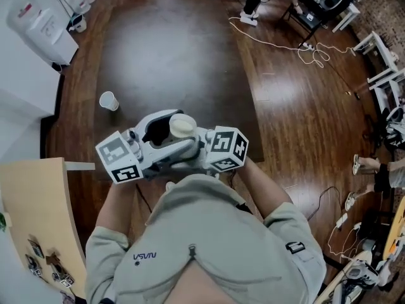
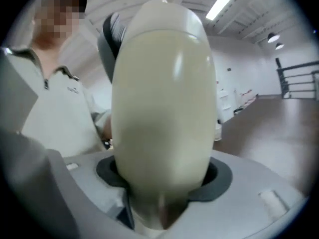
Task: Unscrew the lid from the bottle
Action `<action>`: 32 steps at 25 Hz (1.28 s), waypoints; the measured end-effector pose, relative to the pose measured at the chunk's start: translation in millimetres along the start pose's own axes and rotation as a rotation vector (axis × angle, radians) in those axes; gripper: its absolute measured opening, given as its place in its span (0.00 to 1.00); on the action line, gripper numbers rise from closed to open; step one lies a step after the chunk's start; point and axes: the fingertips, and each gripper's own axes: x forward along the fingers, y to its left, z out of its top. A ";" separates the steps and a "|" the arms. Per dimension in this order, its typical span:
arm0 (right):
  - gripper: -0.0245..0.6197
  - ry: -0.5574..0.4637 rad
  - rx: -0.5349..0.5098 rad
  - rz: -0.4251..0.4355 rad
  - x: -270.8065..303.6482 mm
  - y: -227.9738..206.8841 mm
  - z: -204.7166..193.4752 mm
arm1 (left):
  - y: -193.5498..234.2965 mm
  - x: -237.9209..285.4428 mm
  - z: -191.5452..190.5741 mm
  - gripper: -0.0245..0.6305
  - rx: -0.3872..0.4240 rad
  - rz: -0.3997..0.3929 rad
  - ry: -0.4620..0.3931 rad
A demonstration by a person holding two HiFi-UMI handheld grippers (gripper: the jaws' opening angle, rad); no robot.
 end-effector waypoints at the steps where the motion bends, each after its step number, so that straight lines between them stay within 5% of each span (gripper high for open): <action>1: 0.50 0.004 0.010 0.102 -1.5 14.7 0.9 | -4.7 -2.9 1.8 0.51 -0.020 -0.068 0.005; 8: 0.50 0.078 0.045 0.576 -9.4 84.2 2.4 | -40.9 -14.1 8.5 0.53 -0.018 -0.399 0.016; 11: 0.50 0.084 0.053 0.670 -11.4 99.0 2.3 | -53.0 -15.8 8.6 0.51 -0.028 -0.480 0.014; 14: 0.50 0.080 0.056 0.655 -10.1 95.3 2.5 | -48.9 -14.8 8.3 0.51 -0.043 -0.460 0.017; 17: 0.50 0.090 0.034 0.496 -1.8 69.4 -2.4 | -33.1 -10.5 4.3 0.51 -0.022 -0.351 0.030; 27: 0.50 0.070 -0.069 -0.304 11.5 -40.8 -1.4 | 13.3 -0.1 4.9 0.51 0.193 0.101 0.047; 32: 0.50 0.047 -0.087 -0.621 1.8 -72.7 6.4 | 24.9 1.4 7.7 0.51 0.276 0.295 0.019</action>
